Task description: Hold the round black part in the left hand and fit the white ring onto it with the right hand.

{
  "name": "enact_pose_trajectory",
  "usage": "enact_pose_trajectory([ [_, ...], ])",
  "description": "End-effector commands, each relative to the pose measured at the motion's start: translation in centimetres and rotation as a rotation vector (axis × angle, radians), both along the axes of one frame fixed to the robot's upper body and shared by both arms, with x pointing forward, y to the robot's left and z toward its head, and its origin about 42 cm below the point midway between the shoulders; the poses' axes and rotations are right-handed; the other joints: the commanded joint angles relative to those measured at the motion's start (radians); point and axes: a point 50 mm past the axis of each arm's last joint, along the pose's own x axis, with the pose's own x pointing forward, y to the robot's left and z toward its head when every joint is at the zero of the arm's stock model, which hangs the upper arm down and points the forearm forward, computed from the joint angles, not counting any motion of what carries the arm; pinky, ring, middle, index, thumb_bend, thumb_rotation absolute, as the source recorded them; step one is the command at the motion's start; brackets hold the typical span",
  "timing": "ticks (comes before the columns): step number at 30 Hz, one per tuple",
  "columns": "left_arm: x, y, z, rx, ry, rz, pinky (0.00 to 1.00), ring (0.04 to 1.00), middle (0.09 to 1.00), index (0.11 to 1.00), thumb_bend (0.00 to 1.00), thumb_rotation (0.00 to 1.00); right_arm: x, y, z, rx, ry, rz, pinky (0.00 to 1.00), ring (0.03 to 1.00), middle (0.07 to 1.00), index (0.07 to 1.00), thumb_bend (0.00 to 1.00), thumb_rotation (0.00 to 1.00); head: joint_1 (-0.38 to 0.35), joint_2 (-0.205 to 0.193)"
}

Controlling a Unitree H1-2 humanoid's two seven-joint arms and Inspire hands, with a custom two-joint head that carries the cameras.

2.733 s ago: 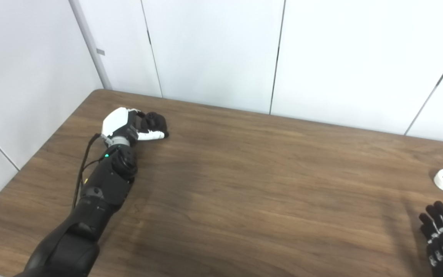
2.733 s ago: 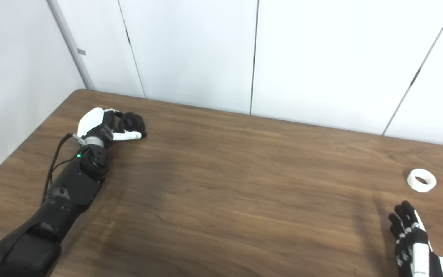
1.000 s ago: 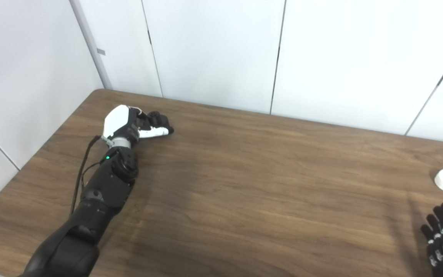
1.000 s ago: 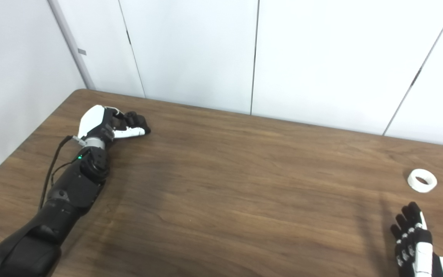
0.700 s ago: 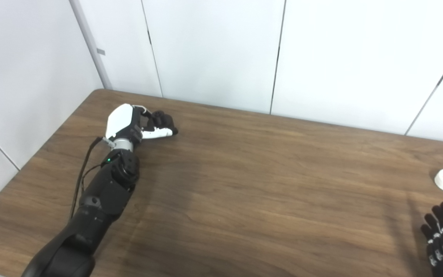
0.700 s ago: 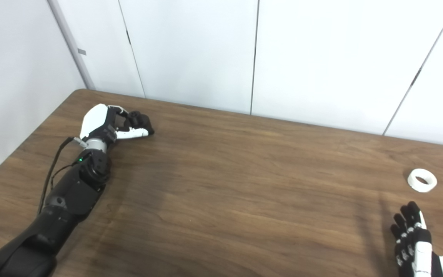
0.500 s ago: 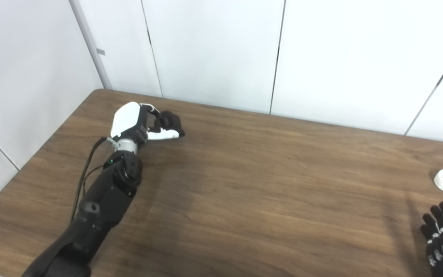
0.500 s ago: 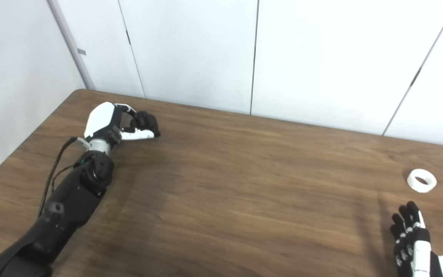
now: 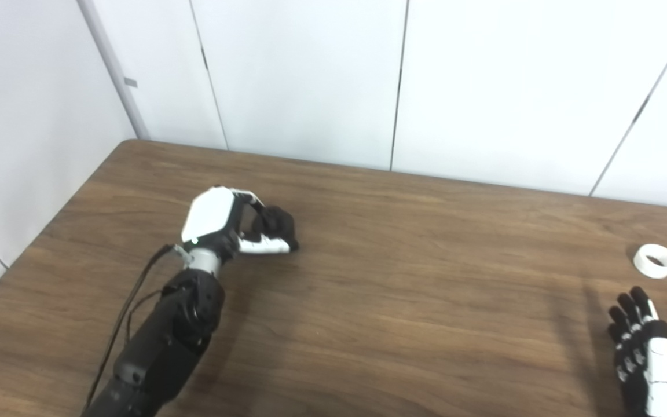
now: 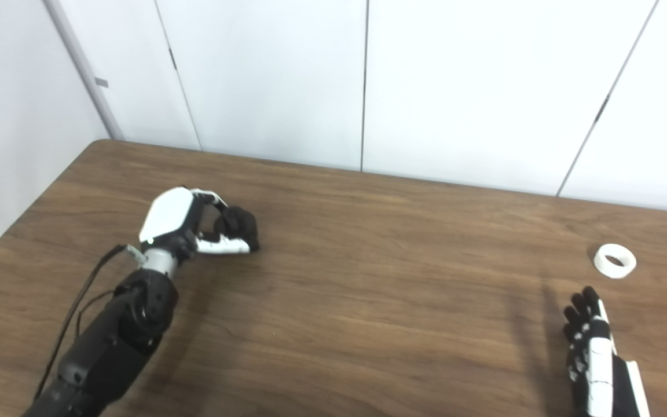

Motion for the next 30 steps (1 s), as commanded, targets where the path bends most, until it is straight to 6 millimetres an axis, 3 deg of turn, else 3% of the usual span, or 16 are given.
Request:
enact_pose_trajectory([
  [1, 0.1, -1.1, 2.2, 0.025, -0.094, -0.058, 1.0, 0.892, 0.776, 0.484, 0.53, 0.06, 0.1, 0.5, 1.0, 0.004, -0.056, 0.002, 1.0, 0.978, 0.979, 0.991, 0.3, 1.0, -0.012, 0.006],
  [16, -4.3, -8.5, 0.8, 0.038, -0.134, -0.265, 1.0, 0.904, 0.793, 0.484, 0.53, 0.06, 0.7, 1.9, 0.3, -0.024, -0.055, -0.004, 1.0, 0.943, 0.938, 0.952, 0.44, 0.96, -0.136, 0.054],
  [22, -5.8, -10.3, 0.1, 0.042, -0.123, -0.328, 1.0, 0.904, 0.79, 0.484, 0.53, 0.06, 1.0, 2.7, 0.5, -0.005, -0.047, -0.015, 1.0, 0.938, 0.922, 0.939, 0.49, 0.93, -0.187, 0.078],
  [30, -7.8, -12.3, -1.0, 0.037, -0.104, -0.395, 1.0, 0.903, 0.79, 0.483, 0.52, 0.06, 1.0, 3.7, 1.3, -0.022, -0.04, -0.025, 1.0, 0.935, 0.913, 0.929, 0.49, 0.96, -0.24, 0.113],
])
